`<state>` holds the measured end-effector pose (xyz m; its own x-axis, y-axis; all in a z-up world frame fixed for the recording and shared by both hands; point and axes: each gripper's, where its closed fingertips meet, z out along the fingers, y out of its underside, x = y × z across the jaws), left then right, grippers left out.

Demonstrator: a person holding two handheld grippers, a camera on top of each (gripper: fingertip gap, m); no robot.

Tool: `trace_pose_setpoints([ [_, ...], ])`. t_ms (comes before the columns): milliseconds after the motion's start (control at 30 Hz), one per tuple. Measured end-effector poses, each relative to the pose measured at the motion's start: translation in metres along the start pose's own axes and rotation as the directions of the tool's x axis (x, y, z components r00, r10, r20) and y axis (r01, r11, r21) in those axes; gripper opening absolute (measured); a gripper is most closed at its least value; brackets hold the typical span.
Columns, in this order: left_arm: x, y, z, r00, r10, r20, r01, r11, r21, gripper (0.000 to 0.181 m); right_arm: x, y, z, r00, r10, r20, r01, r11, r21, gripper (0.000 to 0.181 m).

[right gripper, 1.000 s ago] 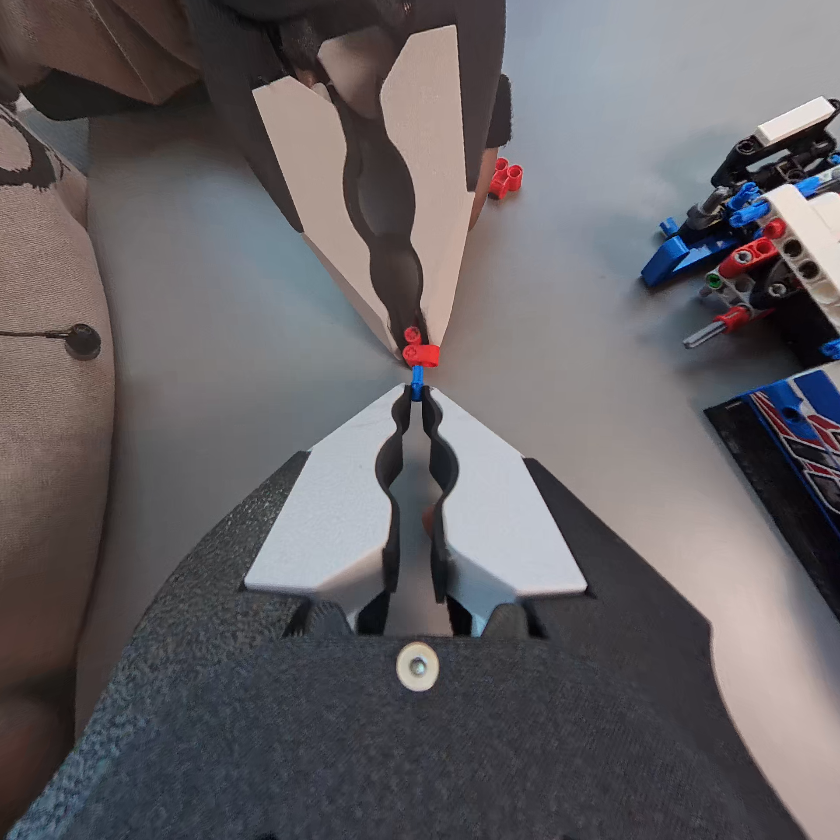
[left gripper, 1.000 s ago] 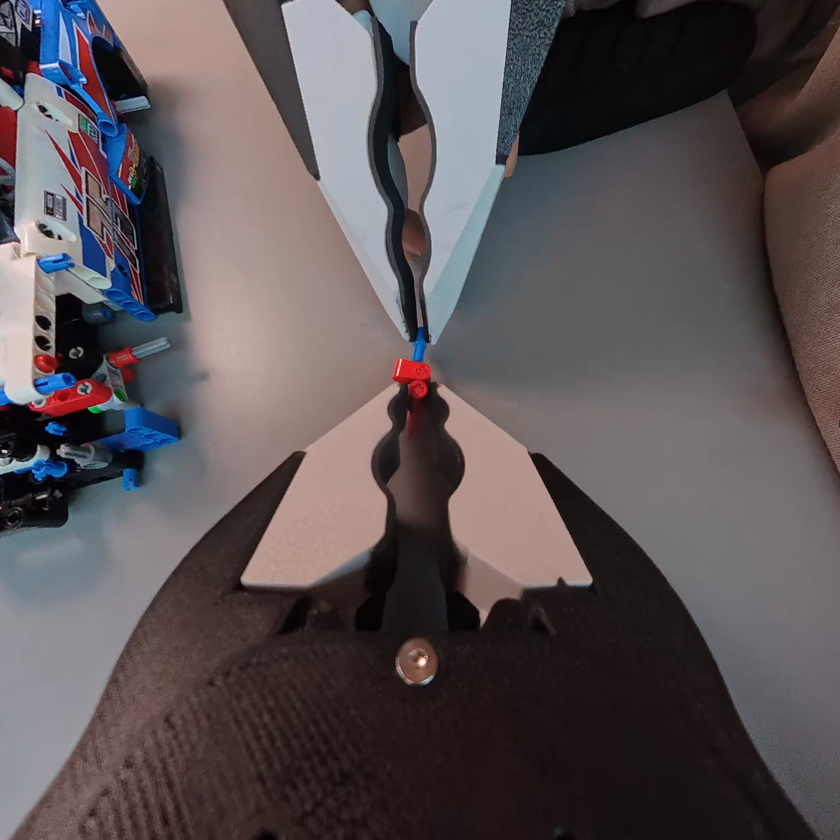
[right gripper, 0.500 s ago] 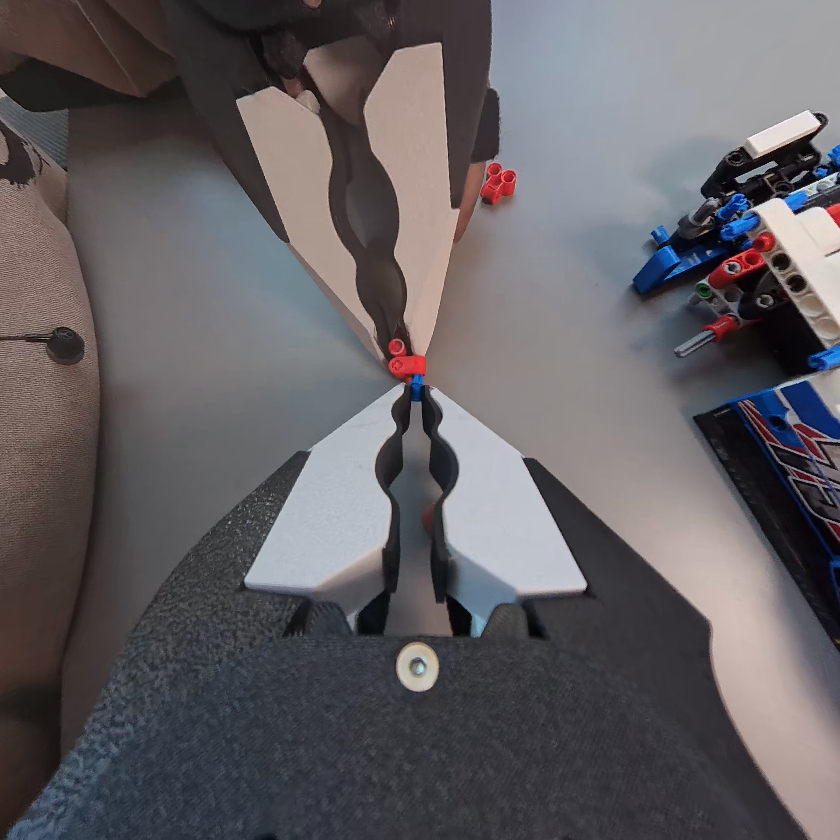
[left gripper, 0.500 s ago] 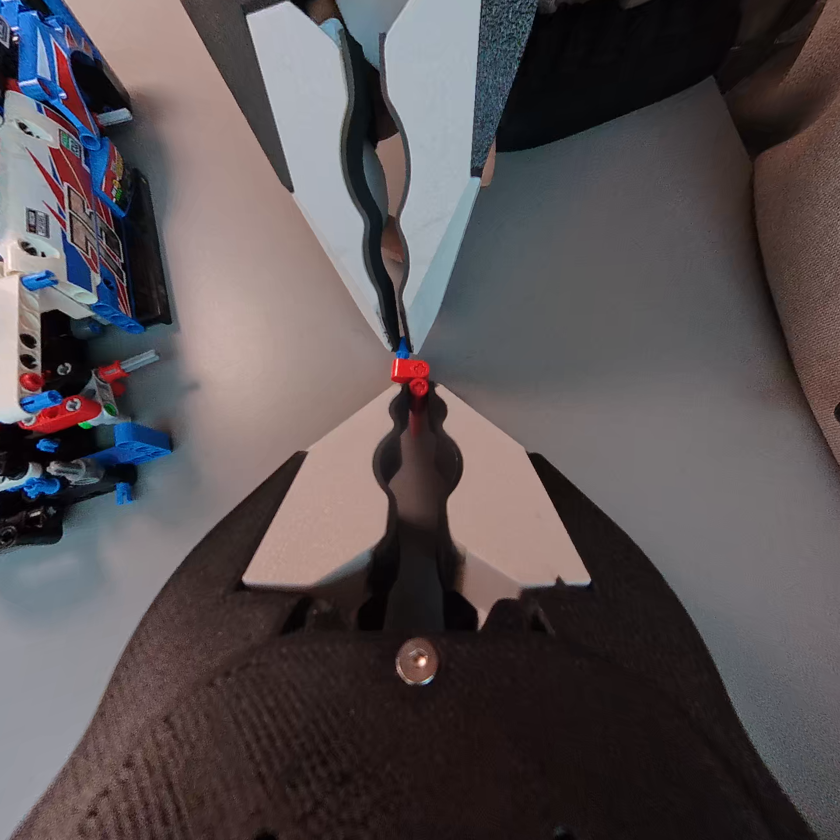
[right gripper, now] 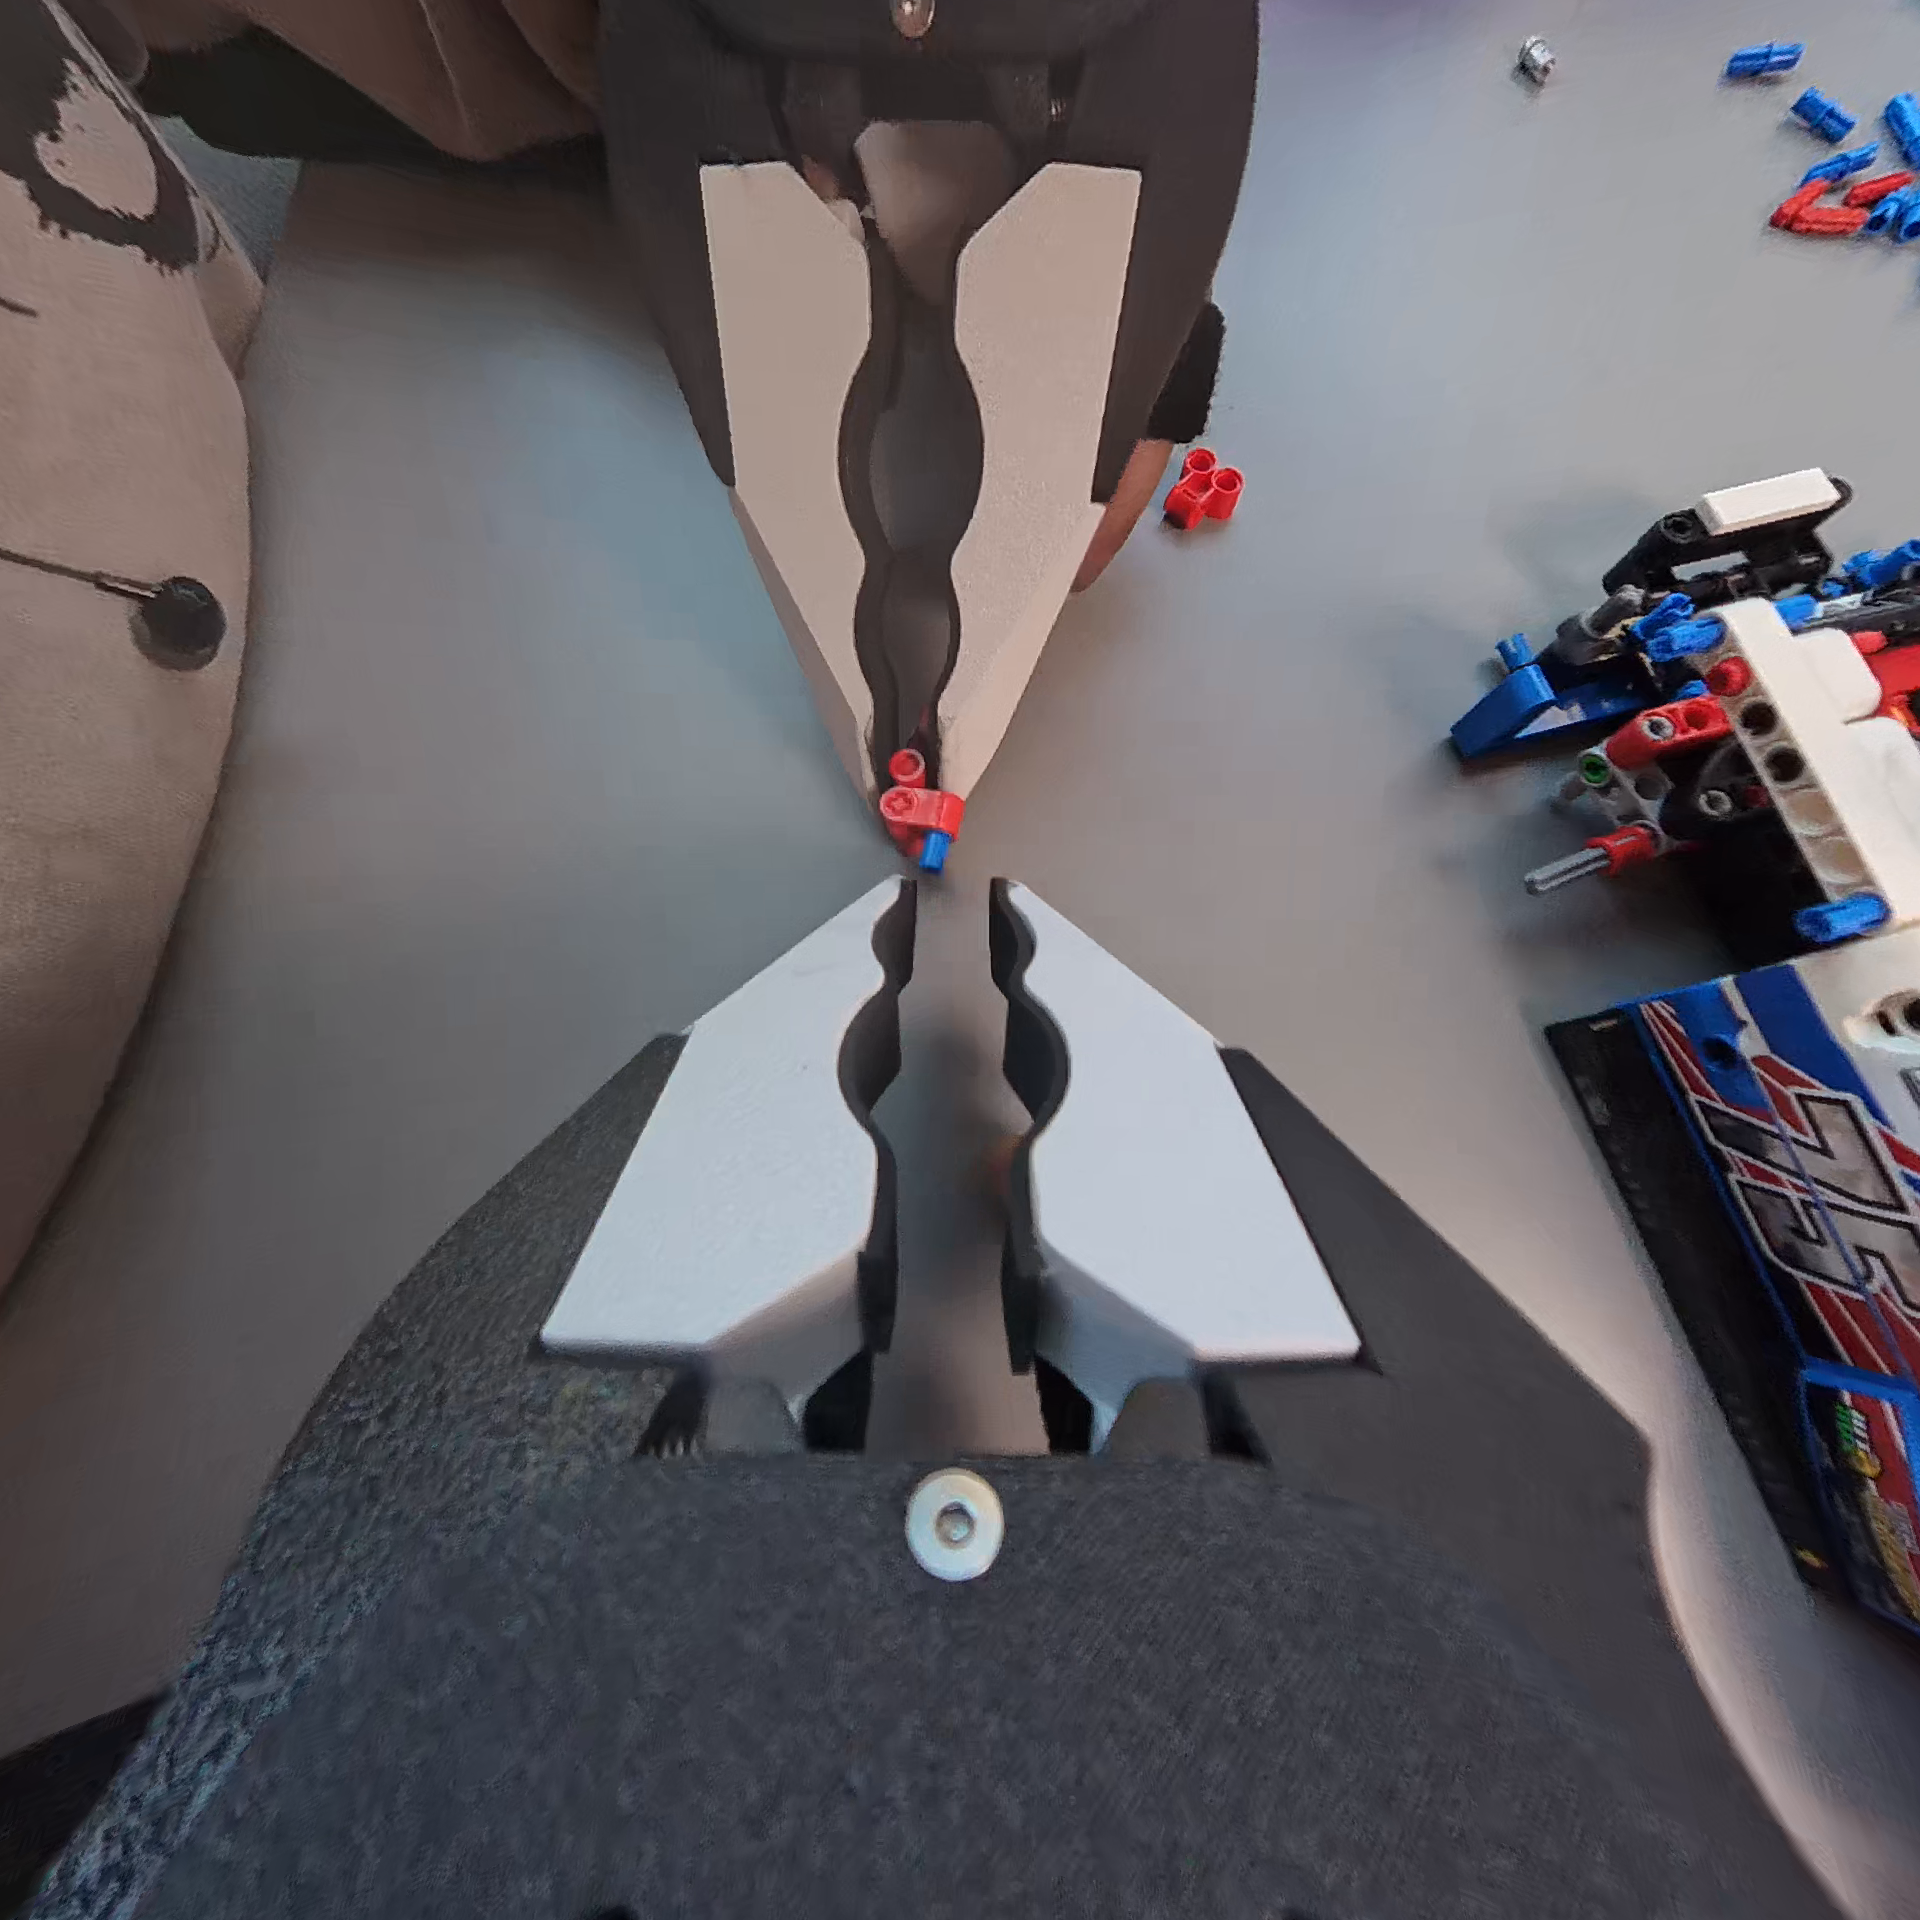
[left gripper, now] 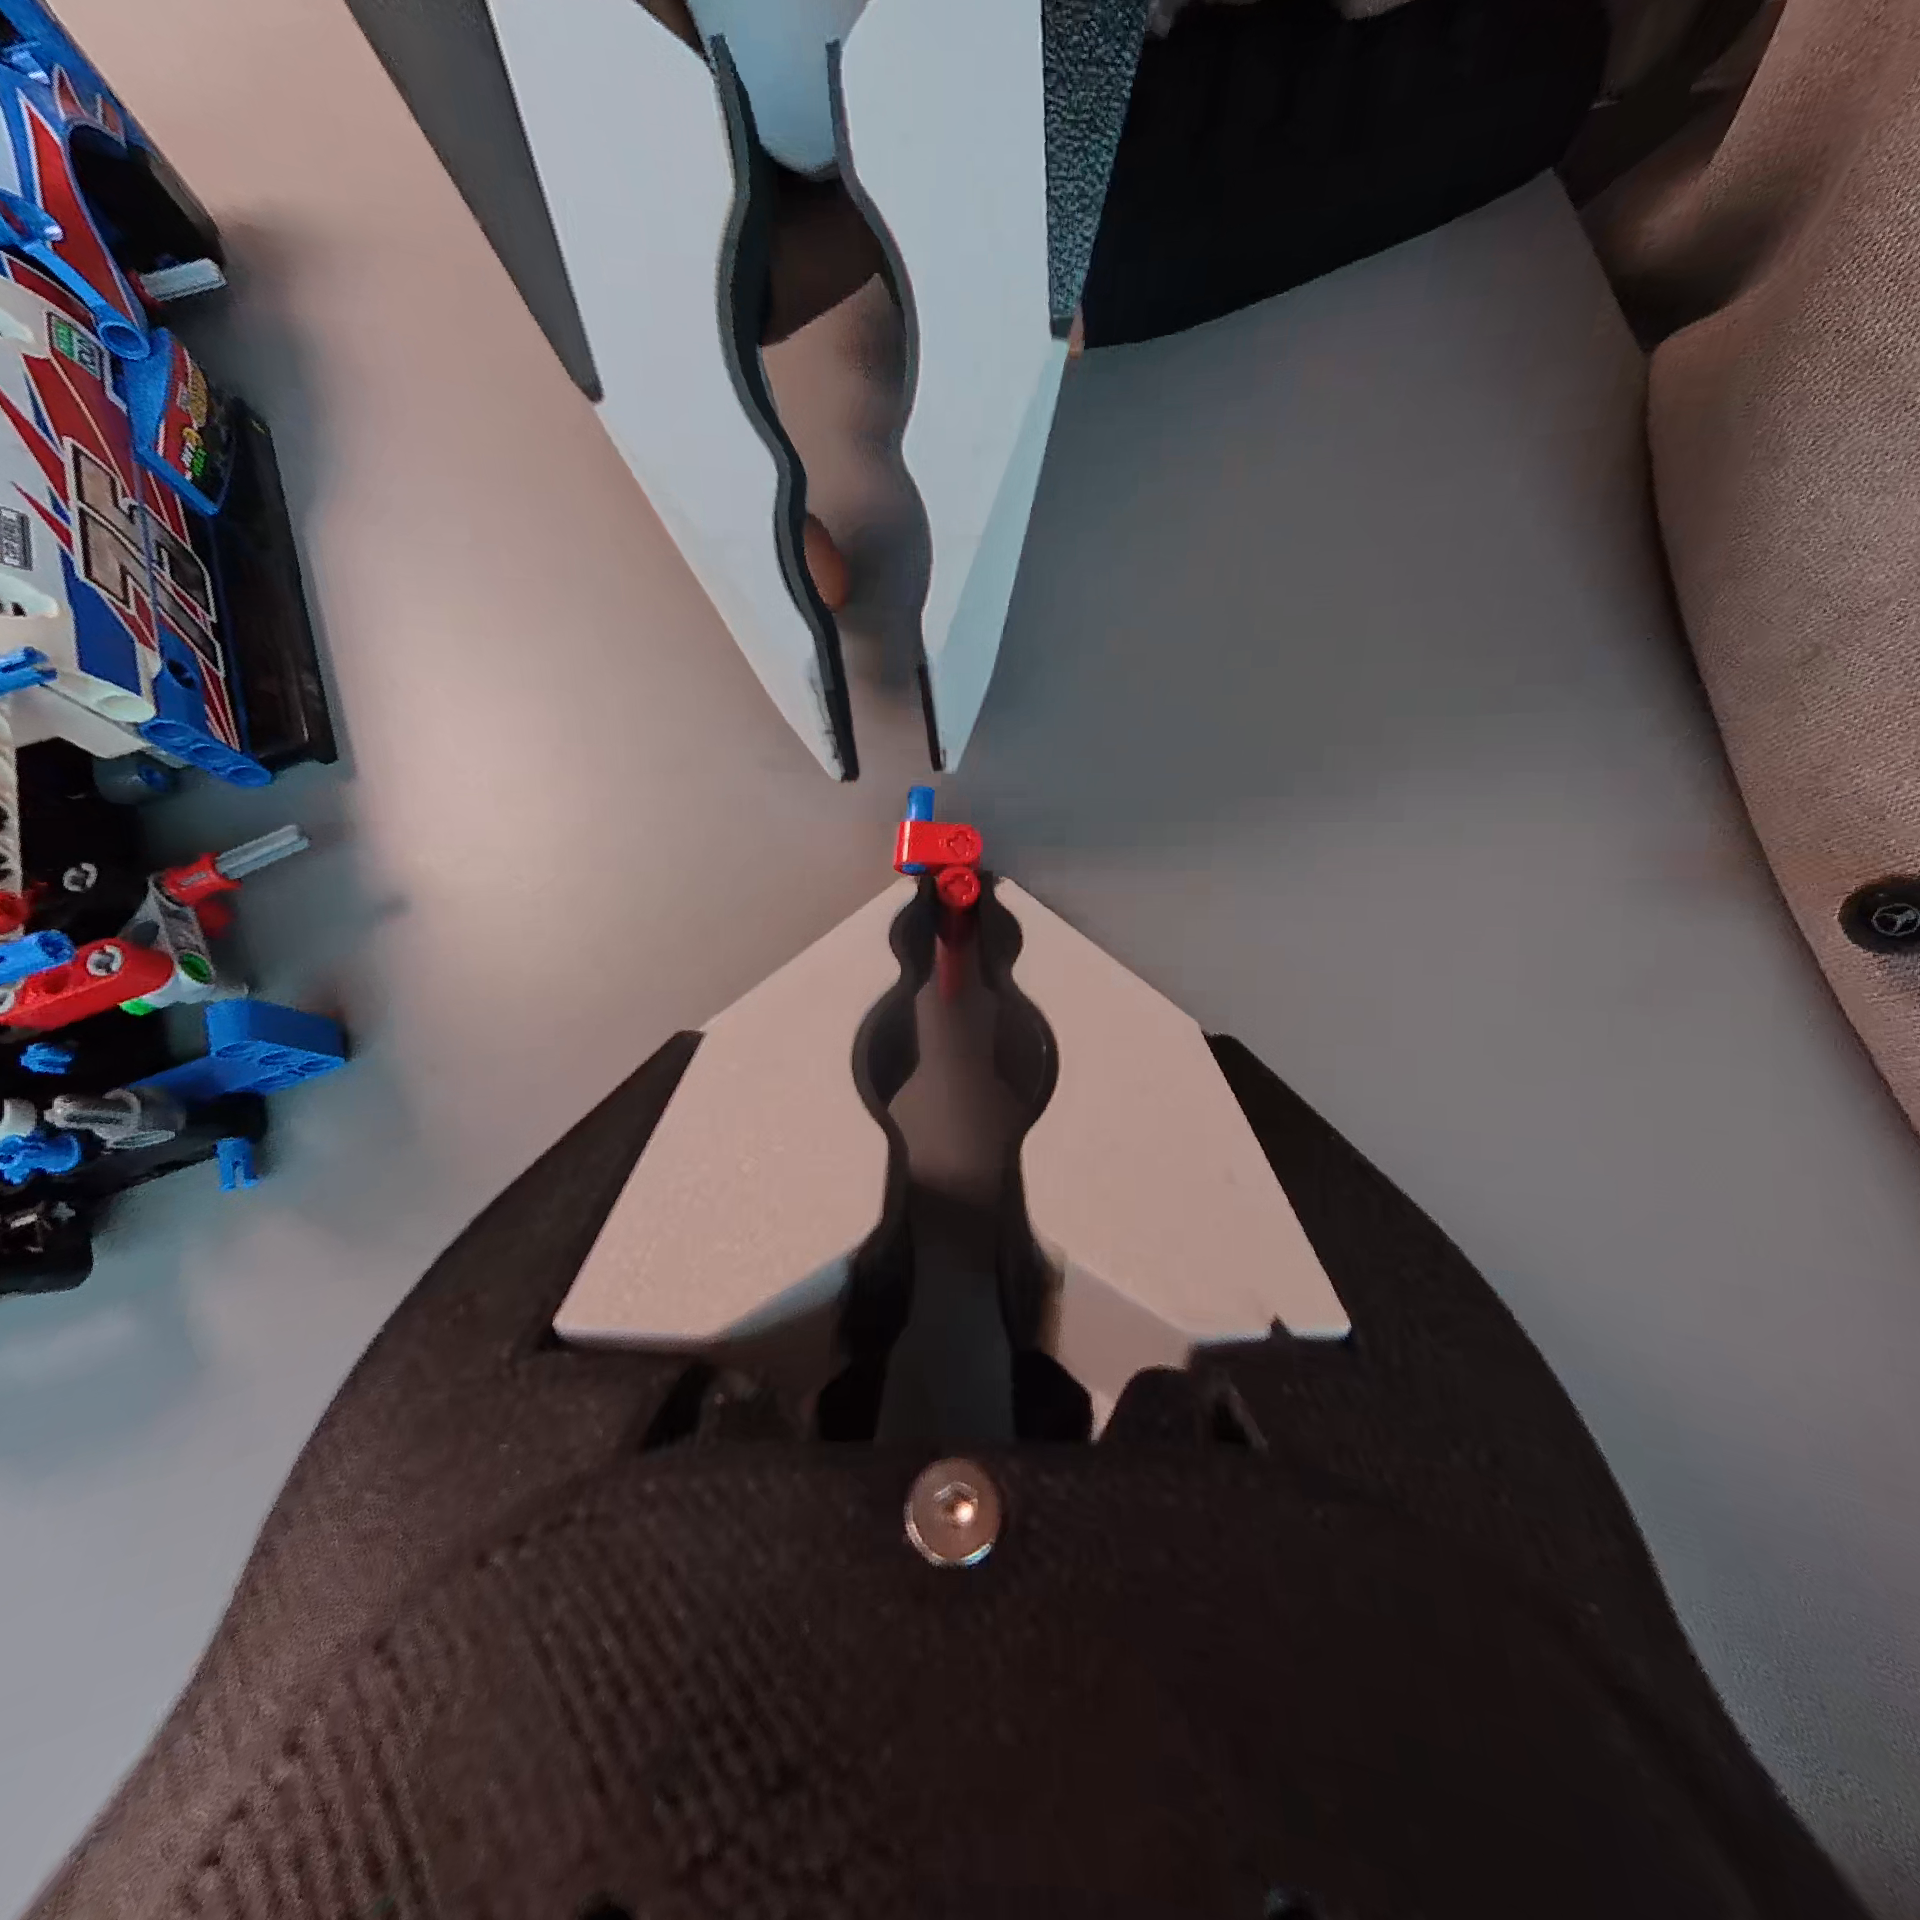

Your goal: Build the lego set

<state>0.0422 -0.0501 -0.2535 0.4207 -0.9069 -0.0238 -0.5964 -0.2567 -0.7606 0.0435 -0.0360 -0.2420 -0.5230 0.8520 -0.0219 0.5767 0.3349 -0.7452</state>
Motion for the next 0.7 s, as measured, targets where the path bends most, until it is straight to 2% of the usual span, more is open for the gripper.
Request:
trace_pose_setpoints([
  [200, 0.011, -0.007, -0.003, 0.997, 0.037, -0.063, -0.034, 0.998, 0.053, 0.006, -0.01, -0.001, -0.004, 0.993, -0.109, 0.049, 0.106, 0.992, 0.063, 0.014],
  [300, 0.017, -0.011, -0.004, 0.994, 0.06, -0.086, -0.053, 0.996, 0.077, 0.006, -0.018, -0.009, -0.003, 0.988, -0.132, 0.079, 0.123, 0.987, 0.107, 0.008],
  [700, 0.036, -0.005, -0.001, 0.977, 0.14, -0.162, -0.135, 0.99, 0.043, 0.006, -0.038, -0.007, 0.005, 0.967, -0.195, 0.161, 0.181, 0.979, 0.097, 0.01],
])
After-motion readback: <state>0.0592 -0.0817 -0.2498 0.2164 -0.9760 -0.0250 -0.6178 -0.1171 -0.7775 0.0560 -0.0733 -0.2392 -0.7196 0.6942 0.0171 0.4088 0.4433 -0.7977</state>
